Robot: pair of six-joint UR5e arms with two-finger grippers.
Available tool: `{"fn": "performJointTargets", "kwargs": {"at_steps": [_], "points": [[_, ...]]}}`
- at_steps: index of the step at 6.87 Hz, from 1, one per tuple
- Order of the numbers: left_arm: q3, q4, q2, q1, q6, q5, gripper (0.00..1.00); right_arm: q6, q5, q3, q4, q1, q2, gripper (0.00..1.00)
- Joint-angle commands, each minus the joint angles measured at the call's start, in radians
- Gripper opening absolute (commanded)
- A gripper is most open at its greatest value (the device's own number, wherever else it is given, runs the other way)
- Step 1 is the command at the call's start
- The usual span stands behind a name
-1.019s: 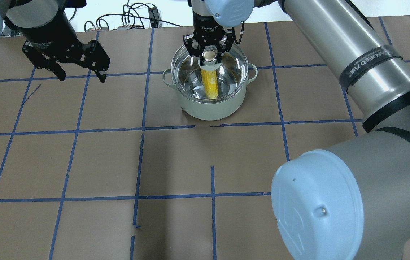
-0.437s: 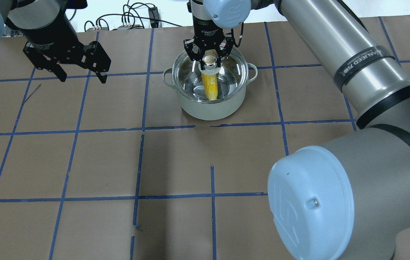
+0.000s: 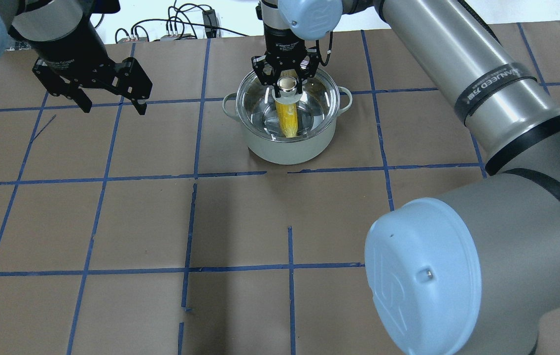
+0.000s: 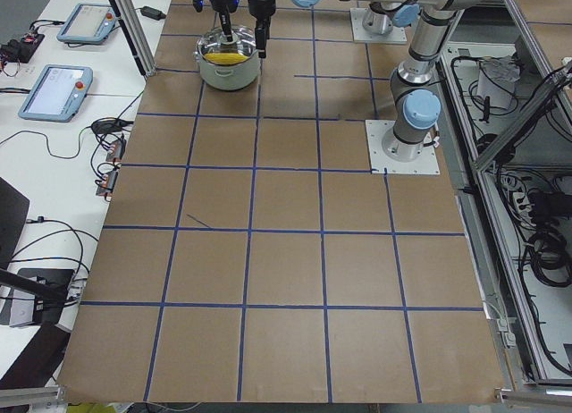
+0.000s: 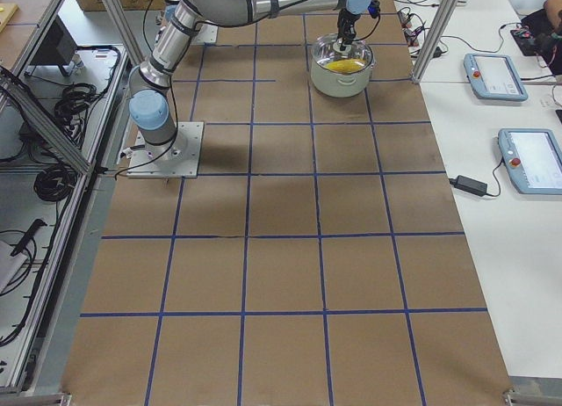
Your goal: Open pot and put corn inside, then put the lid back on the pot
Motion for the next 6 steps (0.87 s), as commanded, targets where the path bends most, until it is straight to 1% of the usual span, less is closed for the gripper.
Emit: {"fn": "performJointTargets", "kwargs": {"at_steps": [1, 3, 5, 6], "points": [[-0.002, 0.001, 0.001, 0.000, 0.000, 0.000, 1.00, 0.000, 0.002, -0.009, -0.001, -0.002, 0.009, 0.06], [-0.006, 0.001, 0.004, 0.000, 0.000, 0.000, 1.00, 0.000, 0.000, -0.084, 0.039, -0.002, 0.040, 0.06], [-0.006, 0.001, 0.004, 0.000, 0.000, 0.000, 1.00, 0.000, 0.000, -0.103, 0.048, 0.001, 0.052, 0.06], [-0.006, 0.001, 0.004, 0.000, 0.000, 0.000, 1.00, -0.002, 0.000, -0.103, 0.050, 0.001, 0.055, 0.17]]}}
